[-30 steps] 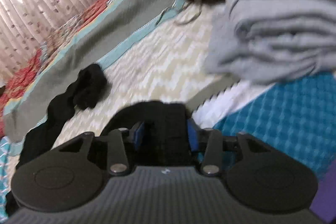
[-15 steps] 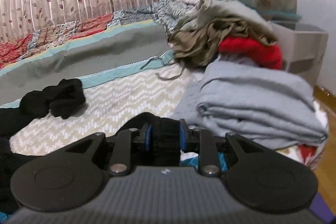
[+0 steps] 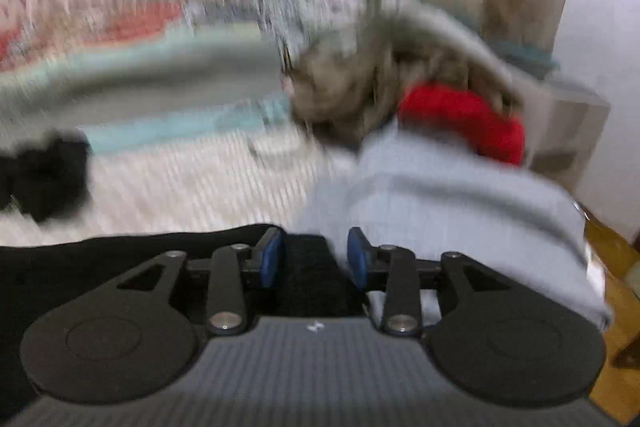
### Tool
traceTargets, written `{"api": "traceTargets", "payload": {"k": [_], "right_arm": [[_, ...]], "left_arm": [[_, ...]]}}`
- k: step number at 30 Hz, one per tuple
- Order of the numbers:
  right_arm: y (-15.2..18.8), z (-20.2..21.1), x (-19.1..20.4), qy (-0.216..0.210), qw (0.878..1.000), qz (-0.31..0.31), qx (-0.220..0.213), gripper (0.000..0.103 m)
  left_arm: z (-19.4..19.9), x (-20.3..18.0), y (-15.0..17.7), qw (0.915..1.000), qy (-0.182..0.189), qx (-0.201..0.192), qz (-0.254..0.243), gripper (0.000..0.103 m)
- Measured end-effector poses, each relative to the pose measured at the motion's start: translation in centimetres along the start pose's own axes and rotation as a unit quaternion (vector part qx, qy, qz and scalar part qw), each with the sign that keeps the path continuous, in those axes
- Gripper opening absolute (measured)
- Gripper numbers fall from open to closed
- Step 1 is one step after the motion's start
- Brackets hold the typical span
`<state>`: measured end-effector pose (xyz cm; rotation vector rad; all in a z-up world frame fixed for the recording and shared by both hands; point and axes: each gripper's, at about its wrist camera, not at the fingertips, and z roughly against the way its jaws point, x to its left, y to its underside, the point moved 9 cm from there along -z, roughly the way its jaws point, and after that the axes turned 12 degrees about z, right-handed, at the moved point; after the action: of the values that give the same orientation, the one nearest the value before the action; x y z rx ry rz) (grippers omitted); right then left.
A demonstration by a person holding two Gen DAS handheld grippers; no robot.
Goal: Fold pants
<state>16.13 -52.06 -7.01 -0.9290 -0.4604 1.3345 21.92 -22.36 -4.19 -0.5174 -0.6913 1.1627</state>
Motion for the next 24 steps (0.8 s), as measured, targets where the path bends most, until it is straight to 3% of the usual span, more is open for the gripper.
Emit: {"api": "traceTargets", "payload": {"k": [3,6,11,13,14,15,17,19,22,24], "right_arm": [[0.9,3.0,-1.9,-0.038,0.994,-0.099,-0.035,0.045],[2.9,5.7,-4.0,-0.034,0.986,-0.159,-0.045,0.045],[6.7,5.6,-4.5,-0.070,0.970,-0.233,-0.002,0.046],[7.5,4.9,-3.4,-0.066,0.972,-0.223,0.020,0.047],[7.8,4.8,-3.0,-0.052,0.975,-0.212,0.029,0.035],[7.9,4.8,-2.9,-0.038,0.977,-0.207,0.034,0.031],[7.3,5.0,-3.2,-0.008,0.980,-0.196,0.036,0.028],[7.0,5.2,-3.5,0.040,0.985,-0.162,0.045,0.028],[6.4,5.6,-3.1,0.056,0.987,-0.143,0.054,0.031],[5.2,7.0,-3.6,0.072,0.986,-0.151,0.020,0.044]], "left_arm": [[2.6,2.2,0.6,0.9983,0.036,-0.016,0.043,0.010],[5.5,4.4,2.3,0.9966,0.059,-0.024,0.051,0.014],[7.0,4.5,7.3,0.9925,0.109,0.028,0.049,0.020],[6.5,3.7,9.2,0.9922,0.110,0.045,0.038,0.020],[6.2,3.2,10.0,0.9916,0.111,0.057,0.035,0.020],[5.7,2.4,11.0,0.9904,0.115,0.072,0.031,0.019],[5.8,1.9,11.4,0.9935,0.098,0.056,0.011,0.019],[6.6,1.7,10.9,0.9934,0.104,0.048,-0.009,0.021],[8.7,4.1,9.0,0.9927,0.117,0.023,0.016,0.024],[10.1,7.5,7.7,0.9930,0.110,-0.002,0.044,0.029]]}}
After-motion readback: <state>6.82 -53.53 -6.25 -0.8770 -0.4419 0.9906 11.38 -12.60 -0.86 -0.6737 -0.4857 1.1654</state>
